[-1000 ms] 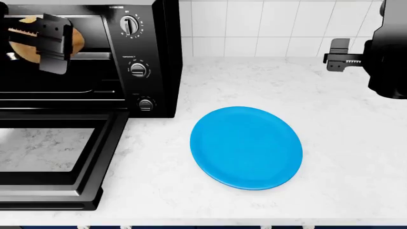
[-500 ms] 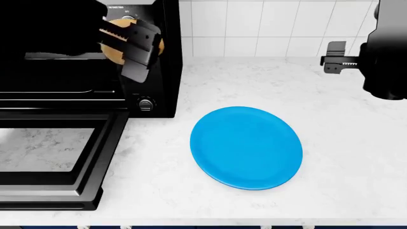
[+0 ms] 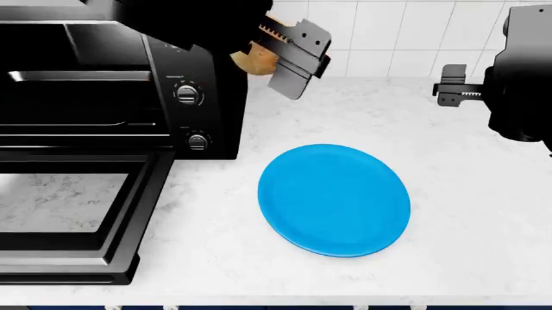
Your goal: Pick the bread from the tray and place it on the plate on the counter.
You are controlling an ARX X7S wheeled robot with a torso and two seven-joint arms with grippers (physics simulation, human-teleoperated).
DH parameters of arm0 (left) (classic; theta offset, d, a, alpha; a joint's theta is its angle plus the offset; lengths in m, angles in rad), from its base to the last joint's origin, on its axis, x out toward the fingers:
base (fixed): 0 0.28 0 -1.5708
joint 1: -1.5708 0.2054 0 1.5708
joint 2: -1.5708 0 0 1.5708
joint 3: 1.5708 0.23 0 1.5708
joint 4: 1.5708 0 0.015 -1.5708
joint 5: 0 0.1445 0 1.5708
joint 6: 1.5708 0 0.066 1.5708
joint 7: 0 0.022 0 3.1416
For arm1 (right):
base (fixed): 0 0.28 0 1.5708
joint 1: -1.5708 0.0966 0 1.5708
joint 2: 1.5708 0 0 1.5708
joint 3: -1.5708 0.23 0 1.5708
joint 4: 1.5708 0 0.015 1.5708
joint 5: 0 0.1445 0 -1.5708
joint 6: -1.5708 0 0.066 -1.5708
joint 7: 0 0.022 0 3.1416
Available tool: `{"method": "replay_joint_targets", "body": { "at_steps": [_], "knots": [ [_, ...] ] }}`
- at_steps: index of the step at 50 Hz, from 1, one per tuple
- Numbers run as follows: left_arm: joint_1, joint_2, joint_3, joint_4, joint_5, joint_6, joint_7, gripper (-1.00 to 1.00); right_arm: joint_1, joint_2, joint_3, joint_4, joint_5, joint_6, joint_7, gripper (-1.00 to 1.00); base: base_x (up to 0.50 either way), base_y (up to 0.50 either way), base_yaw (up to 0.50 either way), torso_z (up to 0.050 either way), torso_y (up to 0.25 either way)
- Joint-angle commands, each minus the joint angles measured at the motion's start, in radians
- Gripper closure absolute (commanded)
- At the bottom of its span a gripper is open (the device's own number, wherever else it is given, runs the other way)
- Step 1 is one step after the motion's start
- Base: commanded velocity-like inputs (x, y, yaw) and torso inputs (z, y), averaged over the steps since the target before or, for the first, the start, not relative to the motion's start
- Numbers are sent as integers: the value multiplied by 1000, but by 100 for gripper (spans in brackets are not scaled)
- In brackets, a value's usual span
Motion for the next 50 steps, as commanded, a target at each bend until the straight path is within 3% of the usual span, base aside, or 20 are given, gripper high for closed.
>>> {"method": "replay_joint_targets", "body": {
  "at_steps": [1,11,28,33,40,50],
  "knots": [
    [20,131,26,-121,155,14,134,100,-3,5,0,6,-3,-3,-5,-100,0,0,0,0,0],
    [113,169,12,-53,105,88,89,100,-12,-1,-1,11,-6,-15,-7,-100,0,0,0,0,0],
    [196,231,47,-109,199,150,183,100,-32,-2,0,30,-13,-39,-20,-100,0,0,0,0,0],
    [215,251,98,-135,234,185,236,100,-31,-4,-1,37,-16,-41,-24,-100,0,0,0,0,0],
    [207,252,281,-128,189,315,330,100,-38,-3,0,49,-19,-52,-31,-100,0,0,0,0,0],
    [266,252,314,-160,203,340,378,100,-45,-8,-1,74,-28,-71,-44,-100,0,0,0,0,0]
  ]
}}
